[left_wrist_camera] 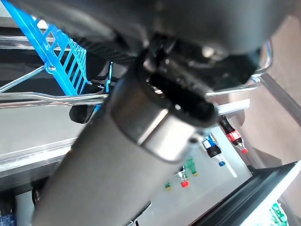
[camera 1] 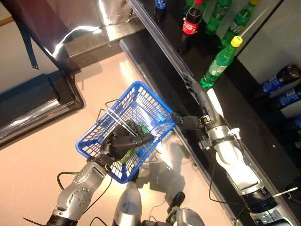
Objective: Pick up the drink and place into the basket.
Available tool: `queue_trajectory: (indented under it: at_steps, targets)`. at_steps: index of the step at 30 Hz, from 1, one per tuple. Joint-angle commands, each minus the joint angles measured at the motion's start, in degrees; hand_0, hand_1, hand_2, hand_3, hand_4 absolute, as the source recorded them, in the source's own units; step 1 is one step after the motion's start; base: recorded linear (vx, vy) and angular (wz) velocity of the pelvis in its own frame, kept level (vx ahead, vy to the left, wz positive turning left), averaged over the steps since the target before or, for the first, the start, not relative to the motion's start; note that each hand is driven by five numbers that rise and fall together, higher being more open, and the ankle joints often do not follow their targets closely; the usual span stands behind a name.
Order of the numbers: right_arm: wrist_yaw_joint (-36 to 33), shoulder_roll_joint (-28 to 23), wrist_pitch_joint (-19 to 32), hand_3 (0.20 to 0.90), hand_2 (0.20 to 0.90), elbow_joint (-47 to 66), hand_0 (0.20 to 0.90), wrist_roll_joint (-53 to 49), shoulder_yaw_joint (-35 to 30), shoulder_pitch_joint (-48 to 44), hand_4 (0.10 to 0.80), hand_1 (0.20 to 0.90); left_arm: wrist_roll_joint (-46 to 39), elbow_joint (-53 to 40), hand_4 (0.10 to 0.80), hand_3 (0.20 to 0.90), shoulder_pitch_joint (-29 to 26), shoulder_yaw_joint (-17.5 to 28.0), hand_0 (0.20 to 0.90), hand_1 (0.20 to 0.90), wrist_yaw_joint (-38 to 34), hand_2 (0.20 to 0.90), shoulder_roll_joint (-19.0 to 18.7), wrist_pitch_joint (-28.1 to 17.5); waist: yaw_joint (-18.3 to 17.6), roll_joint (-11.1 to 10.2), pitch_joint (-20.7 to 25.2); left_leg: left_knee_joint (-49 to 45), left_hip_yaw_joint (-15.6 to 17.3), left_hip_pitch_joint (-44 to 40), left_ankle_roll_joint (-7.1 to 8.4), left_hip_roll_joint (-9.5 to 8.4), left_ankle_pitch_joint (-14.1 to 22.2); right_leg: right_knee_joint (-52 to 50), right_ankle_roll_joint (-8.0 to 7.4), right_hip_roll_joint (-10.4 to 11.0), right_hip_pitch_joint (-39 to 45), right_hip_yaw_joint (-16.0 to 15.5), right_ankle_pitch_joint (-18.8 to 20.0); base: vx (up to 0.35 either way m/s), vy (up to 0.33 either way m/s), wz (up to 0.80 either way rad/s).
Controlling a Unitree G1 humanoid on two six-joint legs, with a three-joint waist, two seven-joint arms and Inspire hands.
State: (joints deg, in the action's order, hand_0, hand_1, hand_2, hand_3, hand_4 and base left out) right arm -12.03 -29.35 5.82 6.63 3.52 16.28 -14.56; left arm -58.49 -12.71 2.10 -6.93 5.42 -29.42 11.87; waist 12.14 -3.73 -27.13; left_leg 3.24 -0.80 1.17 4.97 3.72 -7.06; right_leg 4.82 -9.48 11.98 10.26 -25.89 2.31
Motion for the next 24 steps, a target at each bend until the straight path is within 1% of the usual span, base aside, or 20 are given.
queue_trajectory:
  at_steps: [1,6,11,17,20,24]
  targets:
    - [-3.8,-2.5,6.8,0.900,0.900,0.7,0.900,-1.3,2.4,3.4,0.800,0.900,-6.5,-11.7,0.100,0.200,-9.2,3.2,0.300,0.300,7.5,0.300,6.8,-21.5,-0.8,3.4,22.5,1.8,2.4,-0.8,0.36,0.57,0.3,-0.9,-0.33,-0.3,2.0,-1.0,-1.2,0.000,0.000,0.00]
    - [-3.6,-2.3,6.2,0.900,0.900,0.0,0.900,-1.9,2.8,3.6,0.800,0.900,-7.5,-11.1,0.100,0.200,-9.1,3.5,0.300,0.300,6.2,0.300,6.6,-21.0,-0.9,3.4,22.4,1.8,2.6,-0.8,0.49,0.67,0.2,-0.8,-0.35,-0.3,2.0,-1.0,-1.2,0.000,0.000,0.00]
    - [-2.4,-1.6,5.9,0.900,0.900,-1.3,0.900,-2.8,2.8,5.3,0.800,0.900,-6.6,-9.7,0.100,0.200,-8.1,4.1,0.300,0.300,3.7,0.300,7.2,-20.8,-1.2,3.4,22.5,1.8,2.7,-0.8,0.60,0.88,0.2,-0.8,-0.34,-0.3,2.0,-0.9,-1.2,0.000,0.000,0.00]
    - [-0.5,-0.6,5.2,0.900,0.900,-3.5,0.900,-3.2,2.2,8.3,0.800,0.900,-4.2,-6.3,0.100,0.200,-5.3,6.2,0.300,0.300,1.1,0.300,7.6,-20.2,-1.7,3.4,22.6,1.8,2.9,-1.0,0.64,1.07,0.2,-0.4,-0.30,-0.4,1.9,-0.5,-1.0,0.006,0.000,-0.01]
    - [0.9,-0.4,5.0,0.900,0.900,-4.6,0.900,-3.4,1.5,10.1,0.800,0.900,-2.9,-3.4,0.100,0.200,-3.1,7.3,0.300,0.300,1.1,0.300,7.9,-20.3,-2.2,3.3,22.7,1.8,3.3,-1.1,0.63,1.25,0.3,-0.2,-0.28,-0.4,1.7,-0.1,-0.8,0.042,0.008,-0.11]
    - [2.9,-1.2,6.2,0.900,0.900,-6.2,0.900,-4.3,-0.1,12.8,0.800,0.900,-2.2,0.4,0.100,0.200,-1.0,8.8,0.300,0.300,1.5,0.300,7.9,-21.3,-3.1,3.3,22.8,1.8,4.1,-1.3,0.59,1.44,0.5,0.0,-0.36,-0.3,1.3,0.7,-0.4,0.025,0.010,-0.03]
